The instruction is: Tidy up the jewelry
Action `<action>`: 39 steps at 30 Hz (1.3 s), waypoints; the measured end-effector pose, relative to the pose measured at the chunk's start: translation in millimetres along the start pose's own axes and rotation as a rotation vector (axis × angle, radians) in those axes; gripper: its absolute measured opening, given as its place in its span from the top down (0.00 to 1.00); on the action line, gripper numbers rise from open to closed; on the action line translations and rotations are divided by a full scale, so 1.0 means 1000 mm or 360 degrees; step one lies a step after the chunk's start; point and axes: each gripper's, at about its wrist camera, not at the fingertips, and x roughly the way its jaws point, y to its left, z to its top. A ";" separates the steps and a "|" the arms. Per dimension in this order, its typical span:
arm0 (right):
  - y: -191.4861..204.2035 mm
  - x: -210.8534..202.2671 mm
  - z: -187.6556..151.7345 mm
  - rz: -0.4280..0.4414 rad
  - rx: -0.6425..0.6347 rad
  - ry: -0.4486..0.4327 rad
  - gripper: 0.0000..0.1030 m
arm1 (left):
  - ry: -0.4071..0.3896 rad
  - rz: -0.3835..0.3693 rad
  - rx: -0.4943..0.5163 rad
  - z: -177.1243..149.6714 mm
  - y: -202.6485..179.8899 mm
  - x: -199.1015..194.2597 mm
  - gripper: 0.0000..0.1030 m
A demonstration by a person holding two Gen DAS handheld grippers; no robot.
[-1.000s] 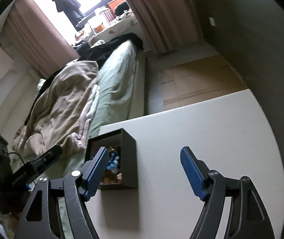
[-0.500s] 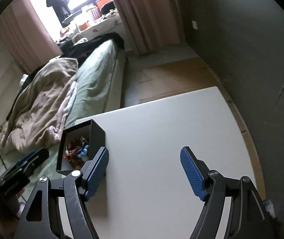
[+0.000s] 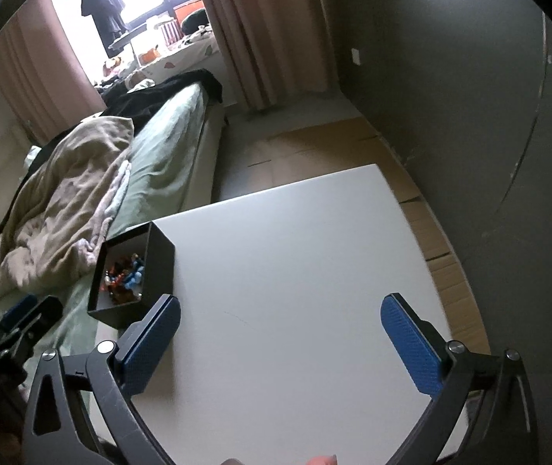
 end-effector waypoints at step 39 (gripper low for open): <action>0.007 -0.019 -0.005 0.0076 -0.0047 -0.0073 0.00 | -0.0137 0.0024 0.0089 -0.004 -0.019 -0.026 0.00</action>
